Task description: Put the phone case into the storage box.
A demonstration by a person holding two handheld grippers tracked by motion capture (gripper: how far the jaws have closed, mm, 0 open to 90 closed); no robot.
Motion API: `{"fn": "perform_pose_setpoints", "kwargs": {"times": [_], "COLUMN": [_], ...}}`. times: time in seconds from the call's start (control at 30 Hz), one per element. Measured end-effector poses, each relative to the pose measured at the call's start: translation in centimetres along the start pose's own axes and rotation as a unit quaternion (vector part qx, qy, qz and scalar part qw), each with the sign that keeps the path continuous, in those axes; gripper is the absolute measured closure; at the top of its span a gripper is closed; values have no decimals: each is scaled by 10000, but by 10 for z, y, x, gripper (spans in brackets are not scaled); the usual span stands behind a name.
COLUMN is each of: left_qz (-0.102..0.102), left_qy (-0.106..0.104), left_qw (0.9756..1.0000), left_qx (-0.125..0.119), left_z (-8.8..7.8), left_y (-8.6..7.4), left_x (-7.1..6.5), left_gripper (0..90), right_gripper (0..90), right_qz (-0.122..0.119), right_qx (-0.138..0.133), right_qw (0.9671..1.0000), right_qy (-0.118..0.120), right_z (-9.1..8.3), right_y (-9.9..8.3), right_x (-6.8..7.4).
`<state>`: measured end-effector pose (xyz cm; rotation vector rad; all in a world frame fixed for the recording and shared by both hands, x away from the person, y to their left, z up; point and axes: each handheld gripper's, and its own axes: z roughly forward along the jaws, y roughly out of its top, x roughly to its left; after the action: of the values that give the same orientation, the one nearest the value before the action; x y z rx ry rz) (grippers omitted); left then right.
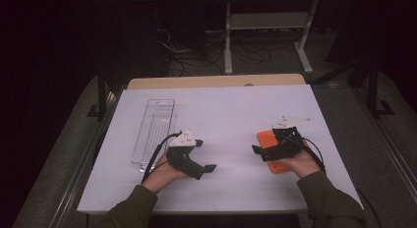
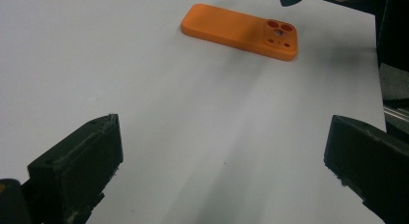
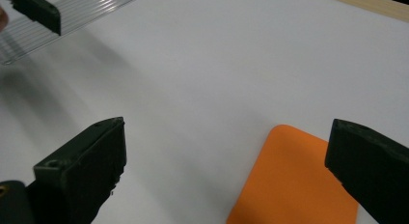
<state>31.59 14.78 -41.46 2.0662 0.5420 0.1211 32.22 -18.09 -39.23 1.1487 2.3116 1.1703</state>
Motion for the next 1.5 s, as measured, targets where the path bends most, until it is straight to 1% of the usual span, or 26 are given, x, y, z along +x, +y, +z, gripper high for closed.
{"fn": "perform_pose_setpoints", "kwargs": {"times": [0.1, 0.23, 0.33, 0.4, 0.53, 0.57, 0.63, 0.67, 0.73, 0.83, 0.9, 0.97, 1.1, 1.17, 1.27, 1.5], "left_qz": [-24, -8, -5, 44, 32, 36, 36, -8, -13, -4, 10, 5, 4, -14, -11, 2], "left_qy": [-14, -12, -24, -22, -21, -19, -24, -20, -20, -17, -11, -8, -13, -26, -31, -27], "left_qw": [10000, 10000, 10000, 10000, 10000, 10000, 10000, 10000, 10000, 10000, 10000, 10000, 10000, 10000, 10000, 10000], "left_qx": [15, 18, 30, 47, 36, 41, 42, 27, 12, 18, 23, 19, 20, 16, 15, 22], "left_z": [0, 1, 2, 2, 2, 2, 2, 1, 2, 2, 1, 1, 2, 2, 2, 2], "left_y": [0, 0, 0, 0, 0, 0, 0, 0, 0, 0, 0, 0, 0, 0, 0, 0], "left_x": [0, 0, 0, 0, 0, 0, 0, 0, 0, 1, 1, 1, 1, 1, 1, 2], "left_gripper": [0, 0, 0, 0, 0, 0, 0, 0, 0, 0, 0, 0, 0, 0, 0, 0], "right_gripper": [3, 3, 3, 3, 3, 3, 3, 3, 3, 3, 3, 3, 3, 3, 3, 3], "right_qz": [71, 122, 154, 195, 252, 346, 386, 435, 444, 526, 514, 579, 574, 616, 633, 655], "right_qx": [-62, -47, -55, -42, -41, -40, -31, -20, 3, 33, 51, 59, 69, 98, 75, 124], "right_qw": [9999, 9996, 9994, 9992, 9989, 9983, 9980, 9977, 9976, 9970, 9968, 9965, 9962, 9957, 9955, 9950], "right_qy": [-104, -250, -304, -336, -400, -464, -507, -516, -539, -575, -603, -604, -650, -681, -697, -746], "right_z": [1, 1, -1, -2, -4, -5, -5, -5, -5, -5, -5, -6, -6, -7, -7, -8], "right_y": [0, 0, -1, -1, -3, -4, -5, -5, -6, -7, -9, -10, -12, -13, -13, -17], "right_x": [-2, -4, -6, -8, -11, -12, -14, -14, -15, -16, -17, -18, -19, -20, -21, -21]}}
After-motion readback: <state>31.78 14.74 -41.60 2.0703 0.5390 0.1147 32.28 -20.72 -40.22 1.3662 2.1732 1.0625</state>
